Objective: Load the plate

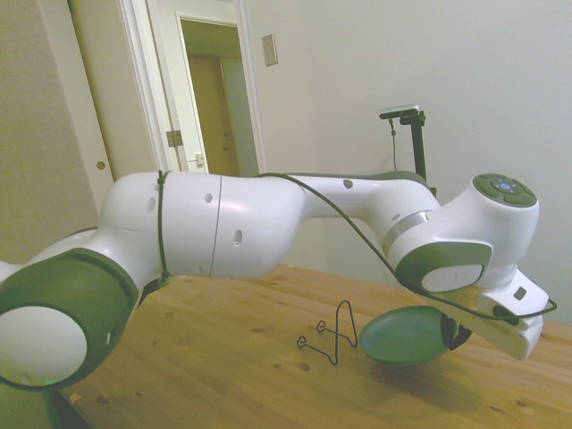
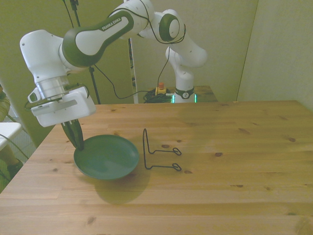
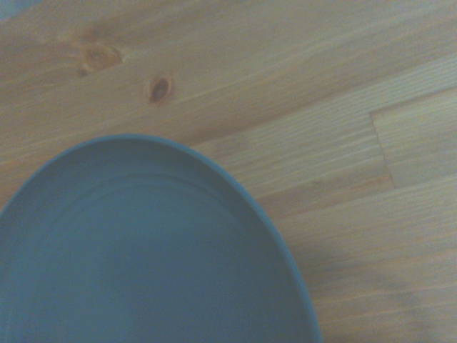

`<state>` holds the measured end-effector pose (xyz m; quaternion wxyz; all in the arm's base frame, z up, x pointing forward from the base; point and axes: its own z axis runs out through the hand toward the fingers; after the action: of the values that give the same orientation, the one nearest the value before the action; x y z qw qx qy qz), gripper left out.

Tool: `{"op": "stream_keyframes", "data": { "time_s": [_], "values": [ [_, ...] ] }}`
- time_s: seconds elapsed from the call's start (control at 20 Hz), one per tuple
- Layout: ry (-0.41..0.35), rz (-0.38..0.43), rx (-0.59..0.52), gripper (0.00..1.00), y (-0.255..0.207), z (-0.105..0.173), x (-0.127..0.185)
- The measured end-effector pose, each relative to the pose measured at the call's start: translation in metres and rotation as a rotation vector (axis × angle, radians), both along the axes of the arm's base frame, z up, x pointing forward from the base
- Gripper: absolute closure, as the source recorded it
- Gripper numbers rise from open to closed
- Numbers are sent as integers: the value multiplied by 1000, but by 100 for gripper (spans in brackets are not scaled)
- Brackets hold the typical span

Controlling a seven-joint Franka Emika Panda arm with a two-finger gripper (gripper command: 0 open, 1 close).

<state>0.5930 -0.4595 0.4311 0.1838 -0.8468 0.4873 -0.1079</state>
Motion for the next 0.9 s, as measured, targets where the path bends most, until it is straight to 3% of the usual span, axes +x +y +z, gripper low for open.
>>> {"op": "stream_keyframes", "data": {
  "time_s": [0.45, 0.9],
  "values": [
    [-104, 27, -156, 100, 26, 129, -24],
    [-122, 89, -273, 100, 87, 182, -3]
  ]
}}
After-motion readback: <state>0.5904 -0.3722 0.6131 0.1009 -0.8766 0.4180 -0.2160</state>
